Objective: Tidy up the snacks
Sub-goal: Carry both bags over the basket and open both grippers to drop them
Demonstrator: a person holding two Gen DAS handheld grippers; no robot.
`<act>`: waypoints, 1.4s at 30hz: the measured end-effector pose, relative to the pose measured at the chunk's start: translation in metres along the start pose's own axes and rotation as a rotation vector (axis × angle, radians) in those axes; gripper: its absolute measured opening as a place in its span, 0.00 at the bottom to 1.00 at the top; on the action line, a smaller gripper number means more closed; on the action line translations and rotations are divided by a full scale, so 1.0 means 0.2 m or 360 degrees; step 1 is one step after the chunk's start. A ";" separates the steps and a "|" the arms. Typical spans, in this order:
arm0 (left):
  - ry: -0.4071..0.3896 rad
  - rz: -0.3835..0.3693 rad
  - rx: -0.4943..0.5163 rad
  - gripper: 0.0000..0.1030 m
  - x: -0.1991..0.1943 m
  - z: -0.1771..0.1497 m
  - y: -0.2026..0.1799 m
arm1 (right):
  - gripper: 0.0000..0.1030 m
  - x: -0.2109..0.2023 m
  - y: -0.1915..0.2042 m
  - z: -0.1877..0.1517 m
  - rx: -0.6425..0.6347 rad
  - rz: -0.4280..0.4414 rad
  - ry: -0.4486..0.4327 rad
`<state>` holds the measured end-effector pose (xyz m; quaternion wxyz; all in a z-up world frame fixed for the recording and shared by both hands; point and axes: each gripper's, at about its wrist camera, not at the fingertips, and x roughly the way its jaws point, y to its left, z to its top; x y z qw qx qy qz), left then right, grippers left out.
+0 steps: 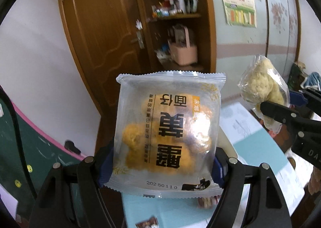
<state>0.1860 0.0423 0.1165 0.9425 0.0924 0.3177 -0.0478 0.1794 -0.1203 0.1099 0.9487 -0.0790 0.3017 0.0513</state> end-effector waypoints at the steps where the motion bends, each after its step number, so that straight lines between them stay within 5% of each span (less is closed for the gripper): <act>1: -0.0025 0.0014 -0.0013 0.74 0.01 0.04 0.01 | 0.41 0.02 0.00 0.05 0.0001 -0.0016 -0.0022; 10: -0.0026 0.0054 -0.0173 0.74 0.25 0.14 0.09 | 0.41 0.24 -0.09 0.17 0.0172 -0.0037 -0.0019; 30: 0.0271 0.0032 -0.0264 0.77 0.85 -0.03 0.02 | 0.42 0.75 -0.12 -0.03 0.0313 -0.0021 0.0309; 33: 0.0311 0.0001 -0.0264 0.82 0.91 -0.06 0.02 | 0.44 0.80 -0.11 -0.06 0.0299 -0.0021 0.0354; 37: 0.0379 -0.0013 -0.0217 0.88 0.98 -0.12 0.01 | 0.60 0.86 -0.10 -0.13 0.0263 -0.0002 0.0424; 42: 0.0421 -0.0035 -0.0211 0.88 0.98 -0.17 -0.01 | 0.61 0.88 -0.10 -0.21 0.0262 0.0008 0.0481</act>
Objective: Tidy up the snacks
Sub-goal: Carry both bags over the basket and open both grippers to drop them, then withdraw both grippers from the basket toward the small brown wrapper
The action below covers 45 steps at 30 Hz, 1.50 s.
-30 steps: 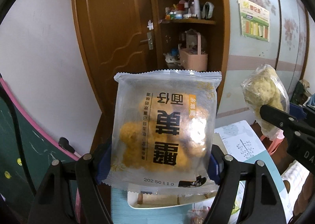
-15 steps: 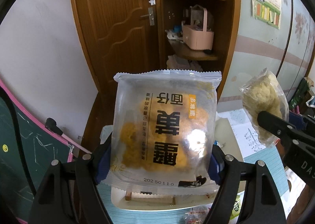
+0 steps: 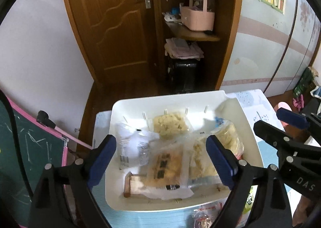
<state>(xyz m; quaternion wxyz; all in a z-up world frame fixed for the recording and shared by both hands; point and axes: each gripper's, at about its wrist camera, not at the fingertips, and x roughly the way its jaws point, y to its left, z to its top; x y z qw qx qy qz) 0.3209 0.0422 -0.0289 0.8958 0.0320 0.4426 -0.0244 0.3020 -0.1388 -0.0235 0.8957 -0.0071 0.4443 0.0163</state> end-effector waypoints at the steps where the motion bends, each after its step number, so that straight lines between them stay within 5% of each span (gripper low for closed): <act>1: 0.0007 -0.0008 -0.0006 0.88 -0.01 -0.01 0.00 | 0.61 0.00 0.00 -0.01 0.0003 0.0004 0.0009; 18: -0.0030 0.0051 0.0074 0.88 -0.35 -0.16 -0.03 | 0.61 -0.29 0.07 -0.12 -0.0044 0.0015 -0.0034; 32: -0.0107 -0.0037 0.0024 0.88 -0.72 -0.35 0.05 | 0.61 -0.58 0.17 -0.28 -0.0124 -0.0002 -0.0116; 45: 0.0004 0.0042 0.0099 0.88 -0.57 -0.74 0.20 | 0.61 -0.43 0.18 -0.55 -0.0143 0.0056 0.0023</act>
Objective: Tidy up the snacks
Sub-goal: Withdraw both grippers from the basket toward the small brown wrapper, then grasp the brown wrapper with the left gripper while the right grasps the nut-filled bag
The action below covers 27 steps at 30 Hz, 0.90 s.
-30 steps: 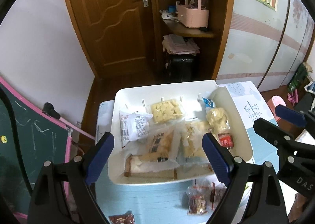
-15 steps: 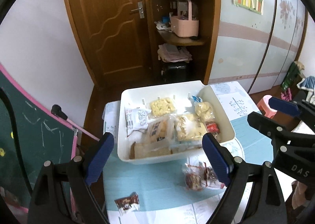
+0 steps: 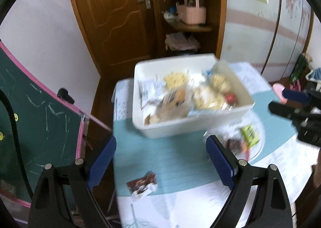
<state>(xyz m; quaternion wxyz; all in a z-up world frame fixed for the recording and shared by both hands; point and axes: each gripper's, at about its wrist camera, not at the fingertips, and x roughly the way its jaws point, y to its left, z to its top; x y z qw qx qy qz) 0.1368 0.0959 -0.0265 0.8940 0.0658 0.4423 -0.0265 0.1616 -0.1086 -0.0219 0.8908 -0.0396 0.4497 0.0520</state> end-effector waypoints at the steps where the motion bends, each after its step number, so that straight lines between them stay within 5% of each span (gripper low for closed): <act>1: 0.0027 0.0007 0.0008 0.88 0.03 -0.03 0.01 | 0.61 0.03 0.00 -0.02 -0.0002 0.0010 0.0021; 12: 0.0375 0.0053 0.0042 0.88 0.43 -0.42 0.18 | 0.61 0.35 0.07 -0.18 0.0020 0.0109 0.0237; 19: 0.0433 0.0074 0.0193 0.88 0.55 -0.56 0.17 | 0.61 0.50 0.18 -0.26 -0.0024 0.0199 0.0347; 27: 0.0498 0.0063 0.0160 0.88 0.65 -0.59 0.22 | 0.61 0.67 0.32 -0.33 -0.0134 0.0182 0.0448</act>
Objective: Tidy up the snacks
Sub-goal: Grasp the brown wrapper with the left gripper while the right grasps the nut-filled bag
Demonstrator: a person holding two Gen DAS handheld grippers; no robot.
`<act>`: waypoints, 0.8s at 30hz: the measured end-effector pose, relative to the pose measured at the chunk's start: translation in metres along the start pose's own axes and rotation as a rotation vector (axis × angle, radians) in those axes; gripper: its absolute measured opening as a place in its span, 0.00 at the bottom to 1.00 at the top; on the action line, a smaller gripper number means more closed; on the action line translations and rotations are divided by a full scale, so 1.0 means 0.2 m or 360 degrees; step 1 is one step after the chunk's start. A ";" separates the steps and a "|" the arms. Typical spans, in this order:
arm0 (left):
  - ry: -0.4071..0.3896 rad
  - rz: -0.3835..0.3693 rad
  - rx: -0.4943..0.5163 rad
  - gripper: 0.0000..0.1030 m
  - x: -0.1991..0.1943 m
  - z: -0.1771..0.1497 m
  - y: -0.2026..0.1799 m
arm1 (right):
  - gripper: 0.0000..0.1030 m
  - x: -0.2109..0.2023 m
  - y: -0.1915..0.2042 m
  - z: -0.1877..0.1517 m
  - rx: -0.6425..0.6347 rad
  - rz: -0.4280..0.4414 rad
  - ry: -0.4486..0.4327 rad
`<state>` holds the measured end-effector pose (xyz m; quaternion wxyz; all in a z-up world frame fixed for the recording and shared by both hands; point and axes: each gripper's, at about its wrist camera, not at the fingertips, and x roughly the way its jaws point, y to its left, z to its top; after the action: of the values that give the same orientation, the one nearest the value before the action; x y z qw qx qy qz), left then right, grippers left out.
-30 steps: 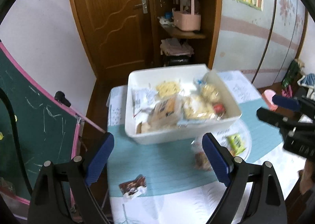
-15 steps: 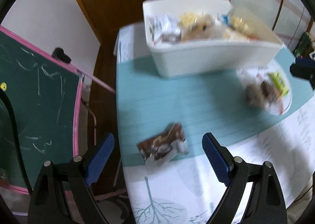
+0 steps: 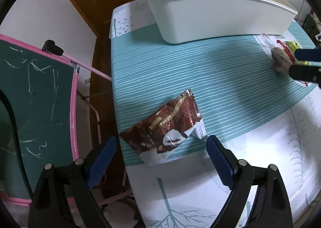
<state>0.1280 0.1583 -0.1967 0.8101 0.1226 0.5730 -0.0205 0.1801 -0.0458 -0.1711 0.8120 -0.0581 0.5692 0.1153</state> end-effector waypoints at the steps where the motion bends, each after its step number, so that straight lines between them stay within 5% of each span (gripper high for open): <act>1: 0.0005 -0.0007 -0.0004 0.88 0.01 0.00 0.01 | 0.61 0.03 0.01 0.00 -0.0006 -0.0012 0.0016; 5: -0.0005 -0.0064 -0.0029 0.83 0.03 0.01 0.02 | 0.60 0.10 0.01 0.00 -0.0008 -0.0028 0.0062; 8: -0.0011 -0.0142 -0.0059 0.67 0.03 0.01 0.02 | 0.58 0.13 0.00 -0.01 -0.0019 -0.0056 0.0050; 11: -0.0020 -0.0242 -0.0099 0.35 0.03 0.02 0.01 | 0.40 0.16 -0.02 -0.01 -0.0002 -0.0030 0.0083; 14: -0.0027 -0.0269 -0.0166 0.15 0.02 0.02 -0.01 | 0.34 0.15 -0.02 -0.02 -0.0014 -0.0025 0.0060; 24: -0.0033 -0.0354 -0.0396 0.12 -0.04 0.00 -0.05 | 0.27 0.03 -0.07 -0.10 0.0048 0.0121 -0.0045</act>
<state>0.1245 0.1474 -0.1914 0.8176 -0.0430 0.5728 -0.0402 0.1673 -0.0624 -0.1832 0.8158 -0.0227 0.5611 0.1381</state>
